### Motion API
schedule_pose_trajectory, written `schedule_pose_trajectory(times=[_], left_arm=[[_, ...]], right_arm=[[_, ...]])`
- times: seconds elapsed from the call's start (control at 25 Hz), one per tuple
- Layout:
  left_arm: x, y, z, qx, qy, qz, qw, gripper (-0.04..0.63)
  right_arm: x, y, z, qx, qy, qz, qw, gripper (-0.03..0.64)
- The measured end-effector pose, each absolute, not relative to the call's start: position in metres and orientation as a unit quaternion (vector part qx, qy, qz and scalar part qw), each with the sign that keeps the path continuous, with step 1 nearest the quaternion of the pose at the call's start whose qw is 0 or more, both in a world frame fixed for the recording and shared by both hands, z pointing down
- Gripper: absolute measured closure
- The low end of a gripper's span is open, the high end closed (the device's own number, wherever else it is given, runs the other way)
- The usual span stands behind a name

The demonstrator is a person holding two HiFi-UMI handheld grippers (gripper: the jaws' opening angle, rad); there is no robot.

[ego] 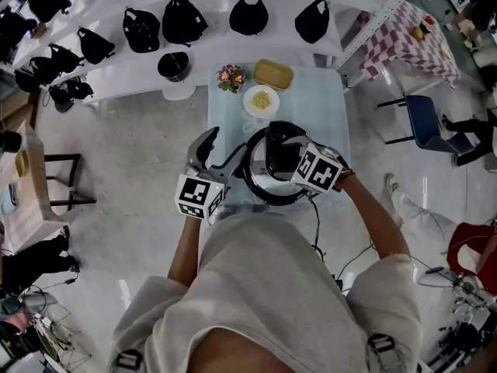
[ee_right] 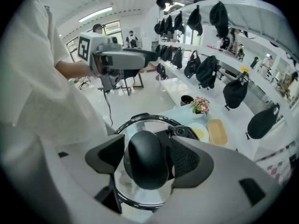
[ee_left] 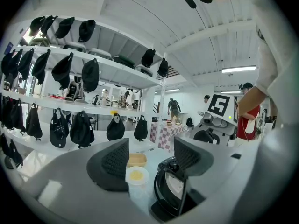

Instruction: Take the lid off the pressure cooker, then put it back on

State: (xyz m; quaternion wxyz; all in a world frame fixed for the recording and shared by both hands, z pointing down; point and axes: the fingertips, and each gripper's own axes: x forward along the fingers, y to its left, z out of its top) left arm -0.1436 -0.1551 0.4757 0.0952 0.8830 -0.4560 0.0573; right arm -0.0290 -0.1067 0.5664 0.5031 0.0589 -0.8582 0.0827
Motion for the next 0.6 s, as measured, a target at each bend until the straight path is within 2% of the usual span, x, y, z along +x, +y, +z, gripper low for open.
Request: schedule_pose_trajectory(times=[0.2,0.32,0.6], left_arm=[[-0.147,-0.160,0.475,0.879,-0.464,0.064,0.091,0.305],[-0.150,-0.161,0.477,0.875,-0.471,0.070,0.090,0.327],[-0.162,-0.168,0.473,0.856,-0.505,0.078,0.074,0.480]], right_arm=[[-0.023,-0.138,0.539,0.185,-0.901,0.146,0.365,0.326],[-0.009,-0.157,0.521,0.270,-0.906,0.155,0.287,0.367],[0.050,-0.186,0.493,0.472,-0.858,0.135,0.152,0.570]])
